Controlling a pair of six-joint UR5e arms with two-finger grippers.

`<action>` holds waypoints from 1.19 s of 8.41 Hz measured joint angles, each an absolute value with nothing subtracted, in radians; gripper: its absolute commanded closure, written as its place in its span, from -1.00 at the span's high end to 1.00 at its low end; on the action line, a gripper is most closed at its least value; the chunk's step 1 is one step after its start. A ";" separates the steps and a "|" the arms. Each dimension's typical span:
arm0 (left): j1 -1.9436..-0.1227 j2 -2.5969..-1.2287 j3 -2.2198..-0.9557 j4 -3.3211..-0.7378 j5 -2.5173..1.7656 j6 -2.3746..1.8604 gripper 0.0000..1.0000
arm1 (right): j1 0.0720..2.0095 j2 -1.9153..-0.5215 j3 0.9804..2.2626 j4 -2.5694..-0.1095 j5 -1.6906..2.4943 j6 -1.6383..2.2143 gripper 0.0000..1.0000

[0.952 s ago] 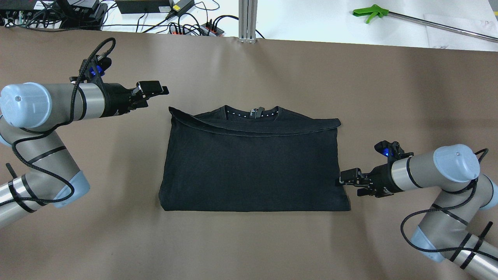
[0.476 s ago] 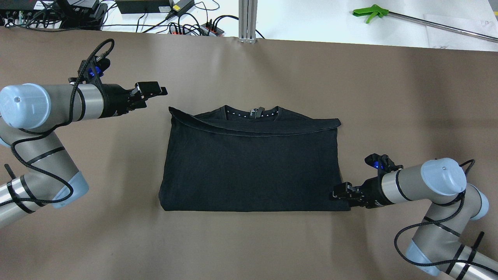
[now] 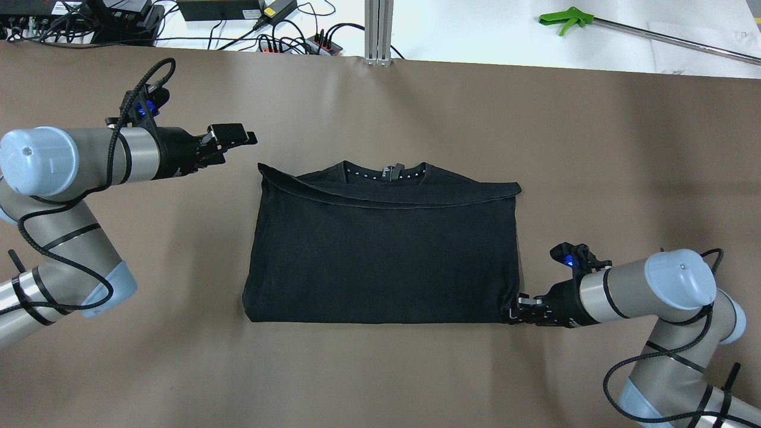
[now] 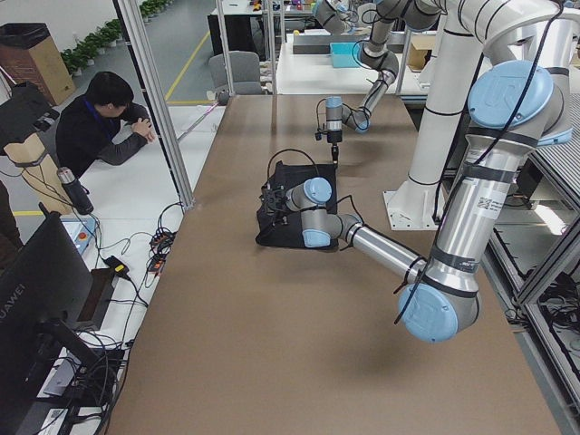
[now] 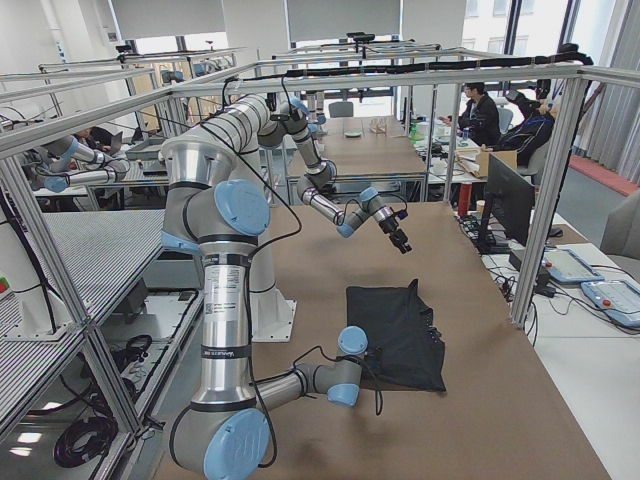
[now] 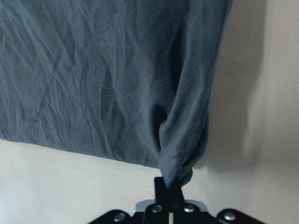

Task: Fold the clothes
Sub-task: 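Grasp the shirt's near corner with the right gripper and drag it toward the robot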

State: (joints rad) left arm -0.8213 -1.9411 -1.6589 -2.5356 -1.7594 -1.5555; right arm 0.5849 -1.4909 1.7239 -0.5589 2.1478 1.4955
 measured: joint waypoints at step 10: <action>-0.829 -1.924 -1.650 -2.535 -1.735 -1.553 0.88 | 0.087 -1.437 1.910 -0.572 1.805 1.494 0.89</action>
State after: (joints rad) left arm -0.8292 -1.9239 -1.6502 -2.5350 -1.7346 -1.5532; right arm 0.0874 -1.4367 1.9104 -0.5717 1.8055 1.4937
